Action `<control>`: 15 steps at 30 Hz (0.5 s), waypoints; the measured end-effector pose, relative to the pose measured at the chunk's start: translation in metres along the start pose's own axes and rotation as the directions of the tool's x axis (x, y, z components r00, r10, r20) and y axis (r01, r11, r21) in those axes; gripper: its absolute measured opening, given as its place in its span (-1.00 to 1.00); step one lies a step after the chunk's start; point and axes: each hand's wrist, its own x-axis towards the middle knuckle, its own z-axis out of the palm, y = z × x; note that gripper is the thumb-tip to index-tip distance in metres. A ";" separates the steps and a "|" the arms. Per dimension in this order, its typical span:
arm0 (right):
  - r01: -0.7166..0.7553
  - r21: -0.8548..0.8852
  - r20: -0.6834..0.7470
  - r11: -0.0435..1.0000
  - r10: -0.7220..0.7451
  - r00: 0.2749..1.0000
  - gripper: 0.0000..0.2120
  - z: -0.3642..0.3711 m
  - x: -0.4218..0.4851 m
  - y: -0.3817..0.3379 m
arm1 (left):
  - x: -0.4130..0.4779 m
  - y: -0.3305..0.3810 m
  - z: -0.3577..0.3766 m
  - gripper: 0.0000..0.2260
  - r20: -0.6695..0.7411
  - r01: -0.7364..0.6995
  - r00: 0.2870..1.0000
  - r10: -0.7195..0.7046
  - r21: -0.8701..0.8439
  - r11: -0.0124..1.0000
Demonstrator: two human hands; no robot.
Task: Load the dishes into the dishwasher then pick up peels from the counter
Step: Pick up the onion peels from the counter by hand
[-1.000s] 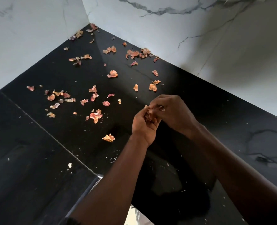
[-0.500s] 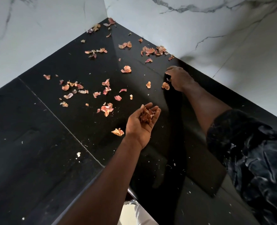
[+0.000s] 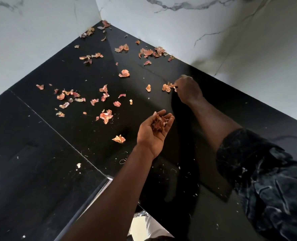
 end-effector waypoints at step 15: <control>-0.044 0.403 -0.083 0.914 0.085 0.993 -0.87 -0.035 -0.108 -0.039 | -0.006 0.002 -0.025 -0.70 -0.105 -0.036 0.994 0.031 -0.041 0.998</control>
